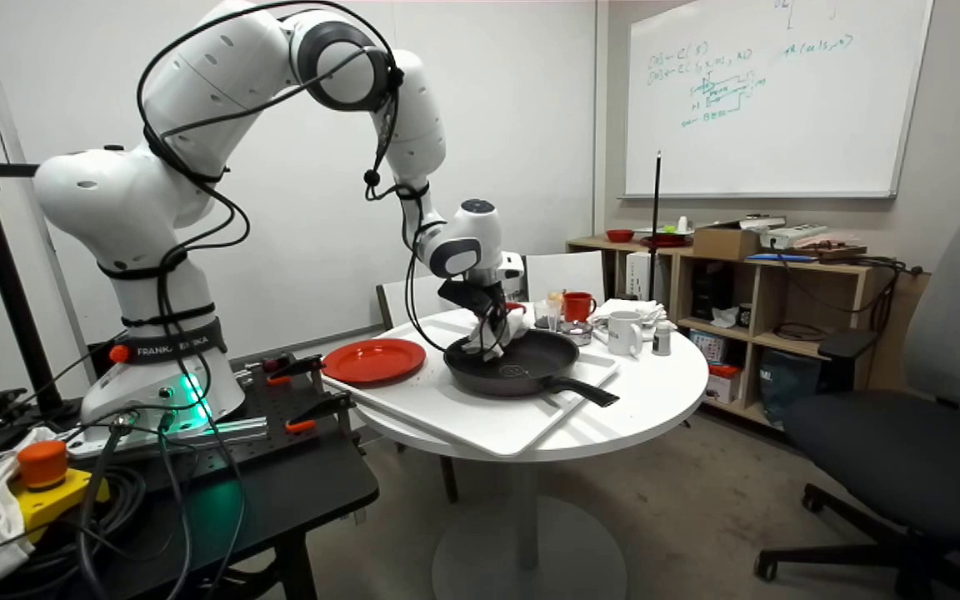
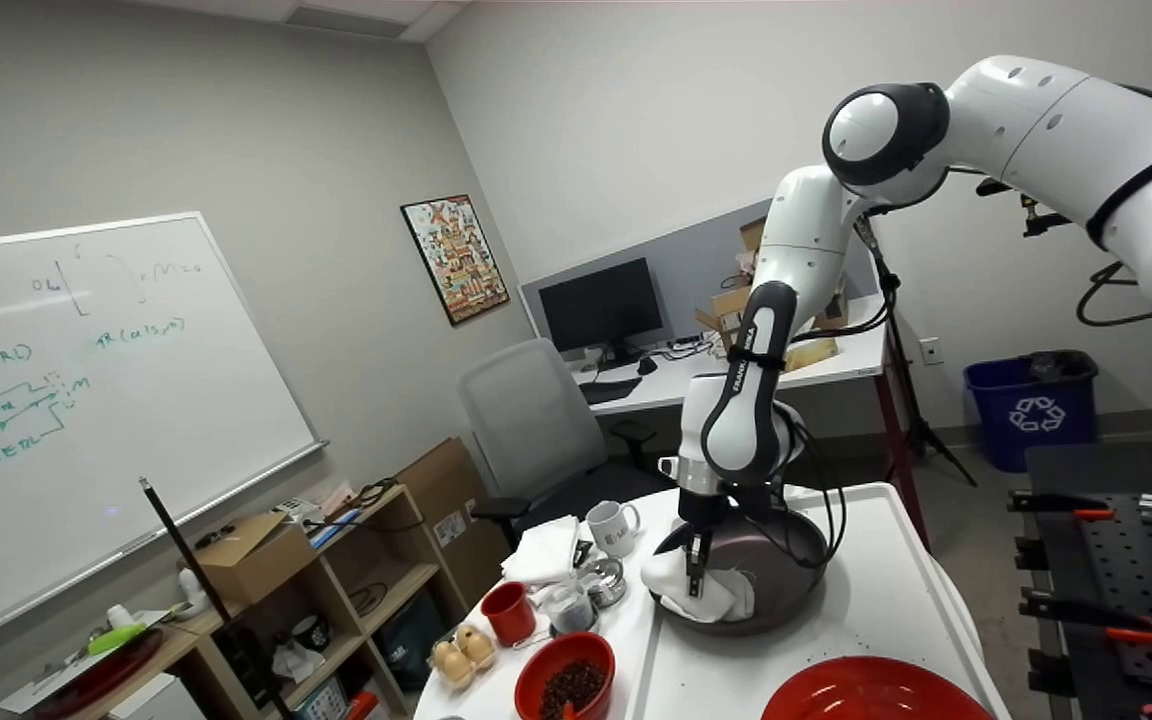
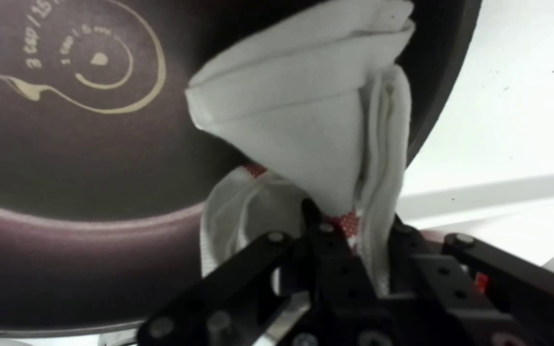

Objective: Use the towel on the left to wipe the black pan.

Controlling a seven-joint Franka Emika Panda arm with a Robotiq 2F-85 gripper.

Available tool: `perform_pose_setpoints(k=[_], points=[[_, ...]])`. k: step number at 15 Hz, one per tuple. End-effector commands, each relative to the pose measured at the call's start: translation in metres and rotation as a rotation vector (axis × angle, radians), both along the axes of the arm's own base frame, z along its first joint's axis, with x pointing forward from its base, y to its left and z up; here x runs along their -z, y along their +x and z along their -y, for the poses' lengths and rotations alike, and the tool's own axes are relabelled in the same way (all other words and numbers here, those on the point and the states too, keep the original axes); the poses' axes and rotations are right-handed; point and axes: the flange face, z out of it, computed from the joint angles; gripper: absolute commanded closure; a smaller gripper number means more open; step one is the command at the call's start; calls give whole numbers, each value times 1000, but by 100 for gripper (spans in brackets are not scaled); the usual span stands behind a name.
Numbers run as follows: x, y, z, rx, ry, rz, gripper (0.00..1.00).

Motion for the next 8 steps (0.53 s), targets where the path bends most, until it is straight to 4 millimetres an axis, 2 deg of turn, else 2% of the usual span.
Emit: perform_pose_setpoints(k=[1, 8], points=[[-1, -2, 0, -25, 20, -8, 96], [0, -3, 1, -33, 29, -13, 96]])
